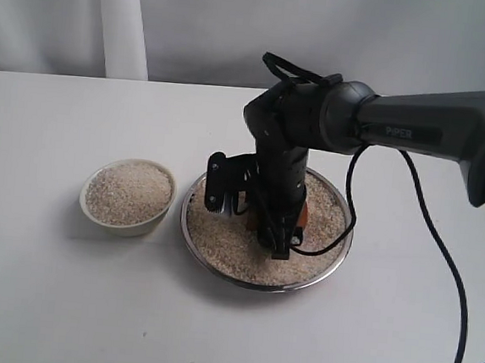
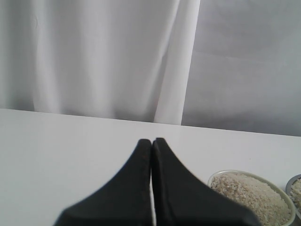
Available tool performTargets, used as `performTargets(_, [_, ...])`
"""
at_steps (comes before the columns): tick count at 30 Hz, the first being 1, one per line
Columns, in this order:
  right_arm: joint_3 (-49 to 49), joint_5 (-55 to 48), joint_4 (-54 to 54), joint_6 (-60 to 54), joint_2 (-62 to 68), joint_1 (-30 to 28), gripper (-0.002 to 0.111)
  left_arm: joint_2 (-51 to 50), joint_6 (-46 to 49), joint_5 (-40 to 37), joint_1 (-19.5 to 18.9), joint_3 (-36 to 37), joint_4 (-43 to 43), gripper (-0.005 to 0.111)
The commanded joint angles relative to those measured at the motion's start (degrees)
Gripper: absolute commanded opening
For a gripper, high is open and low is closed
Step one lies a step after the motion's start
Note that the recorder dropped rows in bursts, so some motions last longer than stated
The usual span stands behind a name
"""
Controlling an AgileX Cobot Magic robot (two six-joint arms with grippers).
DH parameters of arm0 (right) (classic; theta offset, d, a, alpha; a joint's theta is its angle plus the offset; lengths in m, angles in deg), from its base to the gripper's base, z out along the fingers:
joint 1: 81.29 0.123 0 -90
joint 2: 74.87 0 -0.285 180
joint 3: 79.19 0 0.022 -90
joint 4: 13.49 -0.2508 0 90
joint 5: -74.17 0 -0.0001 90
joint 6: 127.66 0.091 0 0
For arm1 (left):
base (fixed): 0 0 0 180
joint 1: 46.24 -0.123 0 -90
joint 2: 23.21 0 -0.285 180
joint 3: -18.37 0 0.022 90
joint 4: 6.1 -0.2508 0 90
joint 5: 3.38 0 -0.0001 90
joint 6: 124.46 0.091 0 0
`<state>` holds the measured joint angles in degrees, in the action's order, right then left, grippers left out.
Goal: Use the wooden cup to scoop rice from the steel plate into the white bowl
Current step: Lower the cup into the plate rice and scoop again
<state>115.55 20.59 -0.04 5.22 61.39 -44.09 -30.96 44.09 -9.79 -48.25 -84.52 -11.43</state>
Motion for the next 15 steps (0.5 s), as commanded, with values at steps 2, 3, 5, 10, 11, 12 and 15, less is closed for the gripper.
performTargets(2, [-0.9,3.5,-7.0,0.2,1.7,-1.3,0.0,0.0,-0.3,0.2,0.3,0.1,0.3,0.0])
performTargets(3, [-0.9,4.1,-7.7,0.2,1.7,-1.7,0.0,0.0,-0.3,0.2,0.3,0.1,0.3,0.0])
performTargets(5, [-0.9,5.0,-9.8,0.0,1.7,-2.5,0.0,0.0,-0.3,0.2,0.3,0.1,0.3,0.0])
performTargets(10, [-2.0,8.1,-14.0,-1.4,1.3,-4.1,0.0,0.0,-0.3,0.2,0.3,0.1,0.3,0.0])
performTargets(11, [-3.1,9.8,-14.3,-1.5,0.7,-4.4,0.0,0.0,-0.3,0.2,0.3,0.1,0.3,0.0])
performTargets(12, [-4.6,11.4,-14.7,-1.5,0.3,-4.6,0.0,0.0,-0.3,0.2,0.3,0.1,0.3,0.0])
performTargets(15, [-9.5,17.0,-15.4,-1.6,-1.9,-5.5,0.0,0.0,-0.3,0.2,0.3,0.1,0.3,0.0])
